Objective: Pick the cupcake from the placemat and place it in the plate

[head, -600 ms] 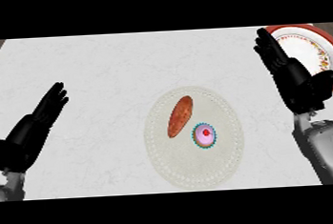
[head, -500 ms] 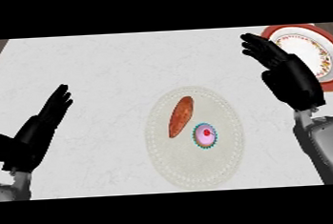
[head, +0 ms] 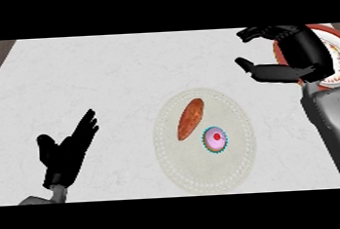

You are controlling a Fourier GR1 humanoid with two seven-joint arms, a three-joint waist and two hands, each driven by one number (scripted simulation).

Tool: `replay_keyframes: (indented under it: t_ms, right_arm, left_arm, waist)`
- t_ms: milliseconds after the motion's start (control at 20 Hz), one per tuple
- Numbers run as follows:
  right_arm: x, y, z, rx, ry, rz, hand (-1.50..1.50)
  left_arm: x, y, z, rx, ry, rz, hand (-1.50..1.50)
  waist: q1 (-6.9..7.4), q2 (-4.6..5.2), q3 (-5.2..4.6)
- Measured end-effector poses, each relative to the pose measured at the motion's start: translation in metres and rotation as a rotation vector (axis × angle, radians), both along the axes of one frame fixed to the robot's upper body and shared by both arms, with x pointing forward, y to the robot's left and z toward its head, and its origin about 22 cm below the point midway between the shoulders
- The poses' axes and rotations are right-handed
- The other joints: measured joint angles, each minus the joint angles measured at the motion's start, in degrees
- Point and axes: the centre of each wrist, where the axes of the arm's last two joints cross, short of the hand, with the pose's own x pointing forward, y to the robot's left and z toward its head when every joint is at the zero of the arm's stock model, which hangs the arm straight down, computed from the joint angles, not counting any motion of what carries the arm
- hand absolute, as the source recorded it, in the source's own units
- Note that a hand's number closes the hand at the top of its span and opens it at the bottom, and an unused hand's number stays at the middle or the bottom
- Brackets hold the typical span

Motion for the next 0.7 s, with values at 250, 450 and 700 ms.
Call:
replay_keyframes:
  t_ms: [250, 450, 700]
  right_arm:
    - [0.012, -0.021, -0.035, 0.085, -0.023, 0.076, -1.50]
    - [0.016, -0.038, -0.036, 0.016, -0.029, 0.141, -1.50]
    - [0.017, -0.049, -0.008, -0.265, 0.007, 0.254, -1.50]
  left_arm:
    - [-0.002, -0.012, -0.006, -0.019, 0.005, 0.032, 0.00]
    - [0.001, -0.010, -0.005, -0.019, 0.019, 0.042, 0.00]
    - [0.001, -0.015, -0.006, -0.018, 0.026, 0.053, 0.00]
  waist:
    - [-0.68, -0.55, 0.35]
    - [-1.21, -0.87, 0.37]
    - [-1.58, -1.05, 0.29]
